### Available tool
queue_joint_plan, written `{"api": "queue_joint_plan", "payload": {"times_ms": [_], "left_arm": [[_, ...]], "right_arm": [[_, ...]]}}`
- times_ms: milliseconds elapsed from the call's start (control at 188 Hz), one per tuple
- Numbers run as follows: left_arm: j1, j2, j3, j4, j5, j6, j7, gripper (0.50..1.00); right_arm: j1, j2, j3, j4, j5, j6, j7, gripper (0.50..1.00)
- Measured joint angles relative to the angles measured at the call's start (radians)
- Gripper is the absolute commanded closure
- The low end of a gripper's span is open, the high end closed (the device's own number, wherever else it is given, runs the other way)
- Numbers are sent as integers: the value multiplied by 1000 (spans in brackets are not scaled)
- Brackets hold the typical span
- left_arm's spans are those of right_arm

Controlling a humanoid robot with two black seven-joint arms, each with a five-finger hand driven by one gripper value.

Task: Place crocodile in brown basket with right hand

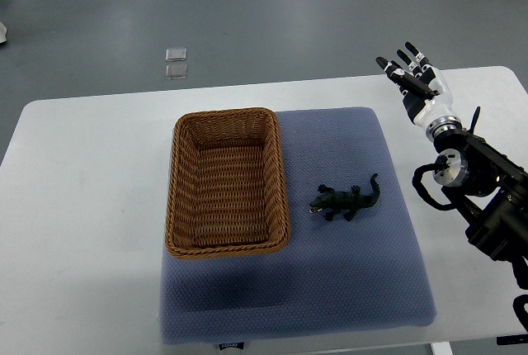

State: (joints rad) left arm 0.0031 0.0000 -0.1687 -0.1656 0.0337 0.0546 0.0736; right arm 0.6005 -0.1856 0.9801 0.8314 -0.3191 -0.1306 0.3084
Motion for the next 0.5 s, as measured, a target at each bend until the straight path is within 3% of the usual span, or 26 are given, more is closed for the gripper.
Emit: {"api": "queue_joint_plan", "payload": {"times_ms": [500], "left_arm": [[0, 0, 1, 15, 1, 2, 0, 500]], "right_arm": [[1, -2, -2, 0, 0, 0, 0, 576]]}}
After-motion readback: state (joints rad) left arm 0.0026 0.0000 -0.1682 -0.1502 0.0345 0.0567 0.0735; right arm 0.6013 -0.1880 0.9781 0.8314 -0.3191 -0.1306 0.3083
